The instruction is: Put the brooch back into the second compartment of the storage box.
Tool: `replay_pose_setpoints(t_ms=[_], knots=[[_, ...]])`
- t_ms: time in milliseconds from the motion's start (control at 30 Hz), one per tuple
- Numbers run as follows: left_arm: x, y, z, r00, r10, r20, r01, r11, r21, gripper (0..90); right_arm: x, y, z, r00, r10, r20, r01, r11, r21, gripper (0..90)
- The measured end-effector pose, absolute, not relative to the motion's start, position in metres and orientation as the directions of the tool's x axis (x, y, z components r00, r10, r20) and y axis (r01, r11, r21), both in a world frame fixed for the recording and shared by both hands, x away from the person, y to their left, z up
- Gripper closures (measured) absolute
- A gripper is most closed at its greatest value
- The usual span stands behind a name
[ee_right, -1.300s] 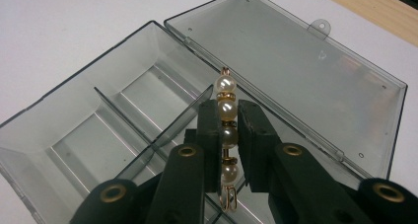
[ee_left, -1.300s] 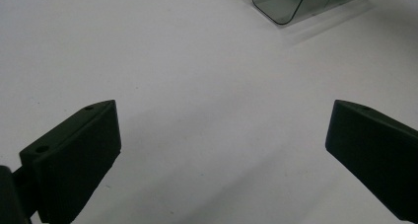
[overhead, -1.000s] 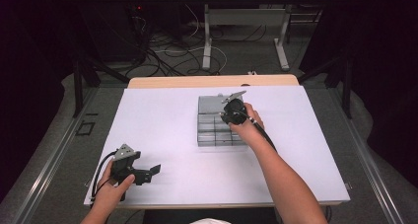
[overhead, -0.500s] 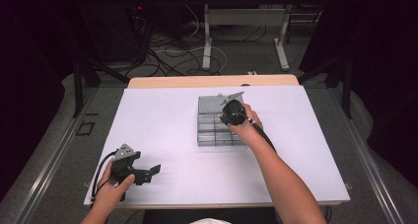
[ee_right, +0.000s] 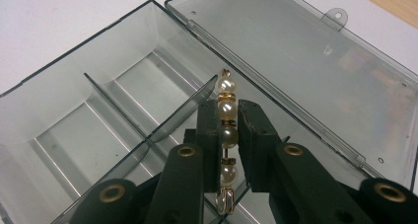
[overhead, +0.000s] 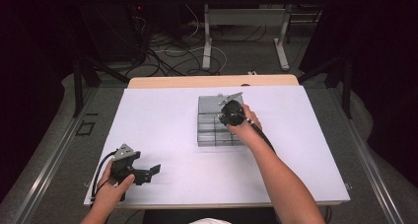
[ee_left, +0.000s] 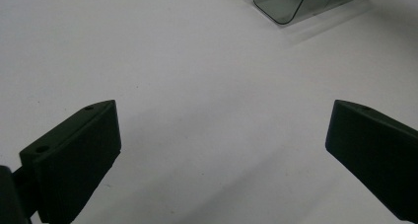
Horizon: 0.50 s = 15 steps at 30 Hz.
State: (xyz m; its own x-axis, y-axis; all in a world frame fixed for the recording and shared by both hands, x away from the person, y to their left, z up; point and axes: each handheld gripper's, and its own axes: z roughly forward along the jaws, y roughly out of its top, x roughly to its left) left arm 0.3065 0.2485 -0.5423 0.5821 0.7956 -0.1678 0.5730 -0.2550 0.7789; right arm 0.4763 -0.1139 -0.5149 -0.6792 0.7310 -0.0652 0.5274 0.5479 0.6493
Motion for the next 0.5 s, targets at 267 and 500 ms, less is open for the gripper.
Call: replay_pose_setpoints(t_ms=[267, 500], knots=[[0.3069, 0.248, -0.5425, 0.584, 0.795, -0.165, 0.571, -0.258, 0.78, 0.2, 0.4758, -0.1119, -0.5178, -0.672, 0.738, -0.059, 0.503, 0.514, 0.695, 72.5], [0.3069, 0.2482, -0.5425, 0.583, 0.796, -0.164, 0.571, -0.258, 0.779, 0.2, 0.4734, -0.111, -0.516, -0.674, 0.736, -0.06, 0.51, 0.522, 0.683, 66.1]])
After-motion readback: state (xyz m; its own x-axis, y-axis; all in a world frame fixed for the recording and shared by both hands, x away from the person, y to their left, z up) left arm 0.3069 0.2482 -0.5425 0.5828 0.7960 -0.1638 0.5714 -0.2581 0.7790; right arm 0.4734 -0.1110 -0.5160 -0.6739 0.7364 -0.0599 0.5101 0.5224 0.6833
